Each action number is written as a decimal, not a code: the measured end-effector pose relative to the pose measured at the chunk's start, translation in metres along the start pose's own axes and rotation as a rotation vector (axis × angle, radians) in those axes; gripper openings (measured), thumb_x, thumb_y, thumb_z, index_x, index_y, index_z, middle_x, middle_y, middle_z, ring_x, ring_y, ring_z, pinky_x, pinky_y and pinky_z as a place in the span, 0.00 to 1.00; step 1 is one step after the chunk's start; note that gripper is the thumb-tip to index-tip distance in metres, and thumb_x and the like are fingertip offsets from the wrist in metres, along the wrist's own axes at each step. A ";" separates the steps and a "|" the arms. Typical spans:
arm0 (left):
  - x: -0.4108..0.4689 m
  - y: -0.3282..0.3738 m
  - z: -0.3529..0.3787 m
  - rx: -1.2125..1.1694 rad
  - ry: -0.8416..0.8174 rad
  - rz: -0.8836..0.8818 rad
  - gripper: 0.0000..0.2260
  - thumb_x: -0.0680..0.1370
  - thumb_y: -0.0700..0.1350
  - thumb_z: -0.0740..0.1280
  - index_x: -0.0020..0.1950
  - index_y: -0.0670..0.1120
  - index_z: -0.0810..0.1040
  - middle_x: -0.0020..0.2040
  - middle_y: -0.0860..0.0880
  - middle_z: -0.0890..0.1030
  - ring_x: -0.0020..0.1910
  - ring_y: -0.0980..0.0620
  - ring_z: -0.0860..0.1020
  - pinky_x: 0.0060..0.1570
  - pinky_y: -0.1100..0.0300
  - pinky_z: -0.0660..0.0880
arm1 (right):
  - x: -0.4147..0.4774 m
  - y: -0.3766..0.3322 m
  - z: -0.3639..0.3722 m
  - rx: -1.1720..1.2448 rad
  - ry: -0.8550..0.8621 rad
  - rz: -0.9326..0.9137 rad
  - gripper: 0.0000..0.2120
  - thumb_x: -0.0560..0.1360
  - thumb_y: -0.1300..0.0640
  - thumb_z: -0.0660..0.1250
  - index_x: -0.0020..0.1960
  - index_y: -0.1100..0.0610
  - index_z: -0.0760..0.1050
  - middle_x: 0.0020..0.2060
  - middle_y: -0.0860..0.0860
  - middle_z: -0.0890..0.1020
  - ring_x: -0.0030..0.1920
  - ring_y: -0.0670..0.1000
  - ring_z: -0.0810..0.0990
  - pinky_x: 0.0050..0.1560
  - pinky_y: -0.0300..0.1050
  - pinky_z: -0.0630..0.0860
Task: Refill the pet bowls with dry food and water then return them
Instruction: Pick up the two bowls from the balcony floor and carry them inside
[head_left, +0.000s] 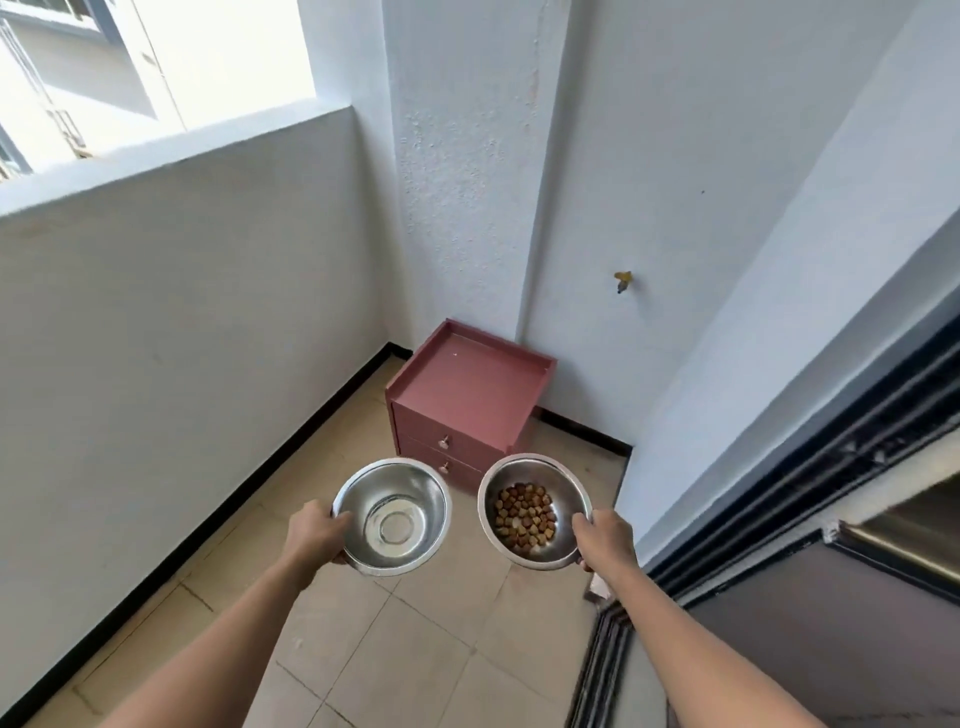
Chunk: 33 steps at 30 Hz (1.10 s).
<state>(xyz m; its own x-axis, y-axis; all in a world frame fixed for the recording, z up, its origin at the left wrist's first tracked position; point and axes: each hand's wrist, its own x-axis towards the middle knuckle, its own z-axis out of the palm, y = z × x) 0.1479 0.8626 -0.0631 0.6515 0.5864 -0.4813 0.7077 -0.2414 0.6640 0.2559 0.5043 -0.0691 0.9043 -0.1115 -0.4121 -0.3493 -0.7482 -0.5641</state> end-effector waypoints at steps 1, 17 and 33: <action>-0.005 0.005 0.009 0.012 -0.011 0.014 0.10 0.74 0.37 0.63 0.37 0.36 0.81 0.31 0.39 0.82 0.25 0.45 0.83 0.24 0.59 0.78 | -0.003 0.011 -0.008 0.001 0.014 0.012 0.14 0.81 0.58 0.61 0.37 0.60 0.75 0.30 0.55 0.79 0.23 0.50 0.78 0.18 0.34 0.66; -0.156 0.082 0.203 0.184 -0.192 0.184 0.10 0.76 0.35 0.64 0.40 0.31 0.81 0.27 0.42 0.80 0.22 0.49 0.80 0.23 0.60 0.77 | -0.051 0.238 -0.169 0.180 0.168 0.144 0.15 0.82 0.56 0.63 0.37 0.58 0.76 0.32 0.56 0.82 0.25 0.53 0.81 0.24 0.39 0.74; -0.323 0.195 0.421 0.286 -0.410 0.389 0.10 0.76 0.37 0.64 0.39 0.33 0.81 0.30 0.39 0.84 0.27 0.42 0.85 0.30 0.52 0.84 | -0.100 0.443 -0.360 0.283 0.408 0.286 0.18 0.82 0.54 0.63 0.33 0.56 0.74 0.27 0.52 0.80 0.20 0.47 0.78 0.18 0.35 0.67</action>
<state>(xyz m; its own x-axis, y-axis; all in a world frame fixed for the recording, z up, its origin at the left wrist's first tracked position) 0.1906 0.3008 -0.0192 0.8874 0.0836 -0.4533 0.4060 -0.6077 0.6826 0.0993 -0.0514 -0.0205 0.7661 -0.5691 -0.2987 -0.5954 -0.4534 -0.6632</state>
